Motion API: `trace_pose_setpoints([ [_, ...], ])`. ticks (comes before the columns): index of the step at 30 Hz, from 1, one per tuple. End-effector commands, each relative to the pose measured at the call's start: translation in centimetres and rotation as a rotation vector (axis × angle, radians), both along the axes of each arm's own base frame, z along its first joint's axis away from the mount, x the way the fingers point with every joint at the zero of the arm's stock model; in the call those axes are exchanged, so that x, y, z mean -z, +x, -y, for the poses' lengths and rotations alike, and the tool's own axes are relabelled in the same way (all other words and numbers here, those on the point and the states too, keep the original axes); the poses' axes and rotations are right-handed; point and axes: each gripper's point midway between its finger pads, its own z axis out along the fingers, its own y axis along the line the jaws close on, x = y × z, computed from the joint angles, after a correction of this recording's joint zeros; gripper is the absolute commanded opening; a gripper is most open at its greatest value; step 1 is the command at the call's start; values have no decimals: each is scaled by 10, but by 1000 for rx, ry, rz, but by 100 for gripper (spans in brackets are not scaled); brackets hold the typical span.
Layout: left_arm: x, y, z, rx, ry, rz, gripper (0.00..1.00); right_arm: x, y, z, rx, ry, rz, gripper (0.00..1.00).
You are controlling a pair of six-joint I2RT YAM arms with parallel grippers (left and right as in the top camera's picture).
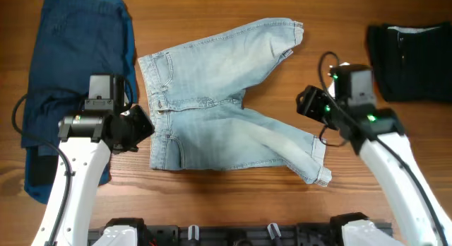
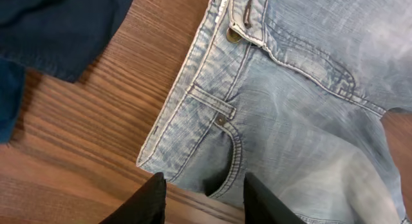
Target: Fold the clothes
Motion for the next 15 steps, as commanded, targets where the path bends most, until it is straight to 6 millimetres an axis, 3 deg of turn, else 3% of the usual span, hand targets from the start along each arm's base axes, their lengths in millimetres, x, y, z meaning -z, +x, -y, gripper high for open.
trace_pose_setpoints([
  [1, -4, 3, 1, 11, 1, 12, 40, 41, -8, -7, -51, 10, -154, 72],
  [4, -4, 3, 1, 11, 1, 12, 42, 66, -27, -8, -59, 17, -296, 78],
  [9, -4, 2, 1, 11, 1, 9, 42, 82, -47, -25, -148, 91, -408, 83],
  [12, -4, 2, 1, 11, 1, 9, 43, 95, -52, -27, -174, 86, -434, 83],
  [15, -4, 2, 1, 11, 1, 10, 43, 112, -59, -32, -186, 97, -445, 76],
])
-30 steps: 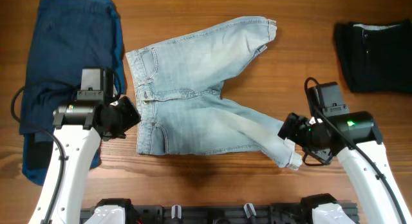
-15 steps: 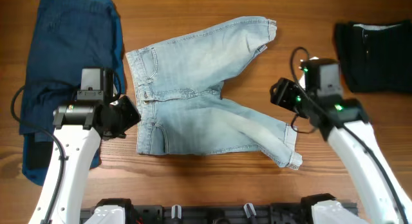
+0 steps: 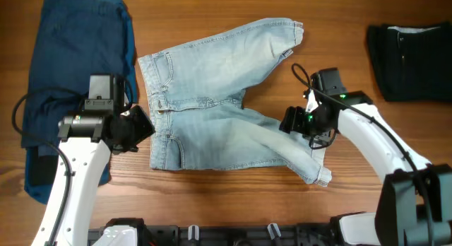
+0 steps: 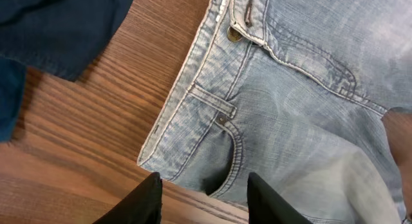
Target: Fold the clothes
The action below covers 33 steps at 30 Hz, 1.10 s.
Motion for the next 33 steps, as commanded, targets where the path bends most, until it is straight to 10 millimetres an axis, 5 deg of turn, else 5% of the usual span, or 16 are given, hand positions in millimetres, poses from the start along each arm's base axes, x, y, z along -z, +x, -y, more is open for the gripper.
trace_pose_setpoints([
  [1, -4, 3, 1, 11, 1, 13, 43, 23, -18, -9, -44, 28, -55, 75],
  [6, -4, 4, 1, 11, 1, 18, 43, 43, -40, -15, -73, -3, -81, 72],
  [10, -5, 5, 1, 11, 1, 20, 43, 58, -40, 0, -10, -132, -51, 72],
  [17, -5, 5, 1, 11, 1, 21, 43, 58, 5, 24, 80, -274, 146, 67],
  [26, -5, 5, 1, 4, -1, 20, 43, 108, -2, 26, 68, -304, 50, 66],
  [33, -5, 7, 1, 4, -1, 30, 43, 117, 51, 56, 230, -301, 216, 64],
])
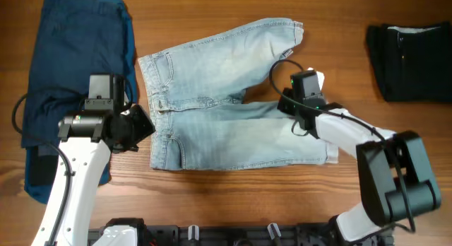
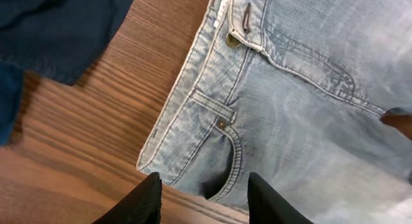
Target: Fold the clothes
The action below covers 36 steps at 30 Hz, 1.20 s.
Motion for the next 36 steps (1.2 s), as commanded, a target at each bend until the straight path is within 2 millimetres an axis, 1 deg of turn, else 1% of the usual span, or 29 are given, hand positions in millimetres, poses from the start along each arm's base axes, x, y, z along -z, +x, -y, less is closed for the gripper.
trace_pose_setpoints([
  [1, -5, 5, 1, 5, -1, 20, 43, 74, -52, 41, 92, 0, -225, 64],
  [3, -5, 7, 1, 5, -2, 28, 43, 69, -38, 57, 102, -2, -185, 64],
  [4, -6, 8, 1, 5, -1, 33, 43, 64, -31, 63, 95, 4, -171, 67],
  [5, -6, 9, 1, 4, -2, 38, 43, 59, -24, 63, 56, 29, -162, 74],
  [6, -6, 10, 1, 5, -2, 40, 43, 52, -19, 61, 28, 58, -155, 79],
  [7, -6, 10, 1, 5, -2, 41, 43, 44, -16, 59, 15, 83, -150, 82],
  [9, -6, 10, 1, 5, -2, 42, 43, 21, -8, 58, 13, 100, -131, 86],
  [12, -7, 12, 1, 5, -2, 52, 42, -43, 10, 52, -43, 106, -29, 91],
  [15, -10, 20, 2, 5, -4, 83, 41, -116, 21, 40, -135, 123, 119, 92],
  [16, -12, 26, 2, 5, -4, 108, 40, -139, 21, 33, -183, 137, 168, 92],
  [18, -15, 41, 2, 5, -6, 160, 38, -177, 19, 23, -253, 156, 247, 90],
  [19, -16, 52, 3, 5, -7, 193, 37, -189, 17, 19, -274, 167, 275, 89],
  [21, -15, 73, 5, 8, -15, 247, 37, -203, 12, 14, -298, 184, 305, 87],
  [23, -6, 100, 11, 22, -45, 290, 36, -207, 3, 13, -316, 182, 298, 86],
  [25, 19, 125, 22, 47, -99, 288, 29, -202, -7, 13, -320, 181, 259, 86],
  [26, 35, 138, 30, 69, -139, 286, 24, -199, -12, 13, -326, 178, 238, 85],
  [29, 65, 157, 47, 109, -228, 266, 15, -195, -25, 12, -350, 146, 184, 81],
  [30, 71, 161, 51, 118, -252, 249, 13, -197, -28, 14, -343, 134, 162, 80],
  [31, 75, 166, 54, 121, -258, 230, 12, -206, -32, 17, -353, 113, 140, 80],
  [32, 73, 169, 56, 136, -254, 221, 12, -216, -33, 19, -354, 98, 136, 80],
  [34, 63, 177, 59, 179, -218, 237, 12, -240, -34, 21, -374, 64, 144, 80],
  [35, 55, 184, 56, 170, -157, 245, 12, -259, -34, 21, -399, 43, 154, 80],
  [36, 47, 190, 53, 162, -108, 252, 14, -270, -33, 21, -412, 34, 158, 80],
])
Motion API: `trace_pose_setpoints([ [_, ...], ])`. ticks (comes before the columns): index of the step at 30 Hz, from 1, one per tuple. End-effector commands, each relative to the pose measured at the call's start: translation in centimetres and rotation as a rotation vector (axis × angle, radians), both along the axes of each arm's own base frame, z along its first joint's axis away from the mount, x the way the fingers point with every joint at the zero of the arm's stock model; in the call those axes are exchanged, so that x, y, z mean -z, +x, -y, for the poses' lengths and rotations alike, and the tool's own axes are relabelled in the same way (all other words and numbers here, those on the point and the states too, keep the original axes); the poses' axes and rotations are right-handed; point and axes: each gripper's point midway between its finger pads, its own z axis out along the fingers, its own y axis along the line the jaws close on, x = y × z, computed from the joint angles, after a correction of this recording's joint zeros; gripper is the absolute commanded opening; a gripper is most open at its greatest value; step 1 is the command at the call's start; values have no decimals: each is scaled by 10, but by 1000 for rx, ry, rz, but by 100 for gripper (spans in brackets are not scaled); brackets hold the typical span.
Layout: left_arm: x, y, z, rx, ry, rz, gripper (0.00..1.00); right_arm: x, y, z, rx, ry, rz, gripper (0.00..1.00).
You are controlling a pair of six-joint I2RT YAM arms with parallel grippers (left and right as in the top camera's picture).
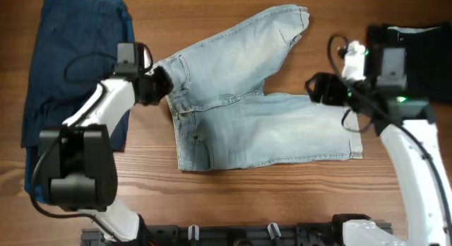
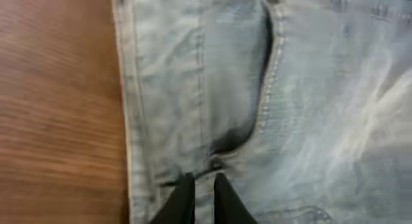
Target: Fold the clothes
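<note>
Light blue denim shorts point(image 1: 240, 112) lie spread on the wooden table point(image 1: 212, 203), waistband to the left and both legs pointing right. My left gripper point(image 1: 161, 84) sits at the upper part of the waistband. In the left wrist view its fingers point(image 2: 183, 198) stand almost together, pinching denim point(image 2: 309, 89) just inside the waistband's edge, below a pocket opening. My right gripper point(image 1: 316, 88) hovers by the upper edge of the lower leg, near its right end. Whether it holds cloth cannot be made out.
A dark blue garment point(image 1: 70, 55) lies at the table's left side, partly under my left arm. A black folded garment point(image 1: 417, 59) sits at the back right, behind my right arm. Bare wood point(image 2: 58, 89) shows left of the waistband.
My left gripper has gone from open beside the lower waist corner to shut on the upper waistband. The shorts sit further right. My right gripper is off the leg, further right and back.
First the lower leg slanted toward the front right, with my right gripper off to its right and my left gripper open by the waist corner. Then my right gripper was on that leg. Then the leg lay straight. Now the shorts sit further right, my left gripper on the waistband.
</note>
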Motion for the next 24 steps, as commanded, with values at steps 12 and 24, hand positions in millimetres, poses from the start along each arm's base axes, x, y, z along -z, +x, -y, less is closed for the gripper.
trace_pose_setpoints([
  [12, -69, 49, -7, -46, 324, 135, 17, 11, 26, 13, -66, -138, -278, 83],
  [24, 18, 35, -7, -67, 333, -83, 18, 6, 29, 13, -46, -126, -251, 85],
])
